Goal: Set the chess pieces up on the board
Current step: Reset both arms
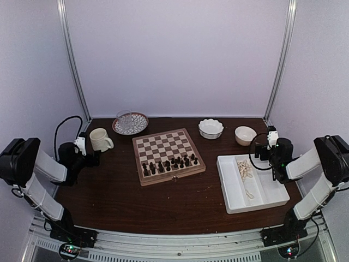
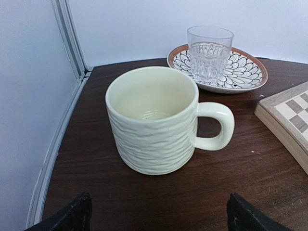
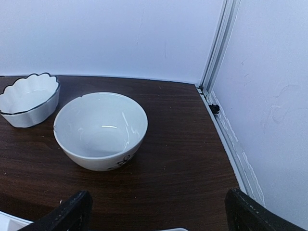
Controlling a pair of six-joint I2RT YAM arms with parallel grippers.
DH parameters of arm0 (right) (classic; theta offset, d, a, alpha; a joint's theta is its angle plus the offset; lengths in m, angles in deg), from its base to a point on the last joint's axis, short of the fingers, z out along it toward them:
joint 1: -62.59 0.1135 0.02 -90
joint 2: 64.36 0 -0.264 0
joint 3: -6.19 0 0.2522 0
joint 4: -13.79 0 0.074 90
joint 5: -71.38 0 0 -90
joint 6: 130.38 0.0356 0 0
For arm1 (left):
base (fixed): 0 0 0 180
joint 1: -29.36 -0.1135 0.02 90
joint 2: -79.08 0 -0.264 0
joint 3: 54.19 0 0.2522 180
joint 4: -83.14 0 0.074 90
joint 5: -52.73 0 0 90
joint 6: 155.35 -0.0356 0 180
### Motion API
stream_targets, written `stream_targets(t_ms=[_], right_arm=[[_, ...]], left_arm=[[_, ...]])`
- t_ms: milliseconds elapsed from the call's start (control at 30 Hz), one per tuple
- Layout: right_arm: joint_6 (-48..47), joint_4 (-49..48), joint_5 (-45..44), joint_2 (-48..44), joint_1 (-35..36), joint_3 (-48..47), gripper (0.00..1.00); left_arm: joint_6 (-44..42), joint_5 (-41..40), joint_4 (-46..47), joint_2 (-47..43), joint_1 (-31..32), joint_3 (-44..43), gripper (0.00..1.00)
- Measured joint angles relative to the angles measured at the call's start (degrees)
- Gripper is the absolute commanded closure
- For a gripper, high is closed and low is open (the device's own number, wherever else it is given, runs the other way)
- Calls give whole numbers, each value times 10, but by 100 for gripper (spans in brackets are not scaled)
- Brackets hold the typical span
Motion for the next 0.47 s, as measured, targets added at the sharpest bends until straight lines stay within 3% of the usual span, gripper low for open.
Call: stream_targets(t_ms=[467], right_arm=[[0,0,-1,0,0,0,0]], left_arm=[[-8,17,-20,0,6,-1,2]])
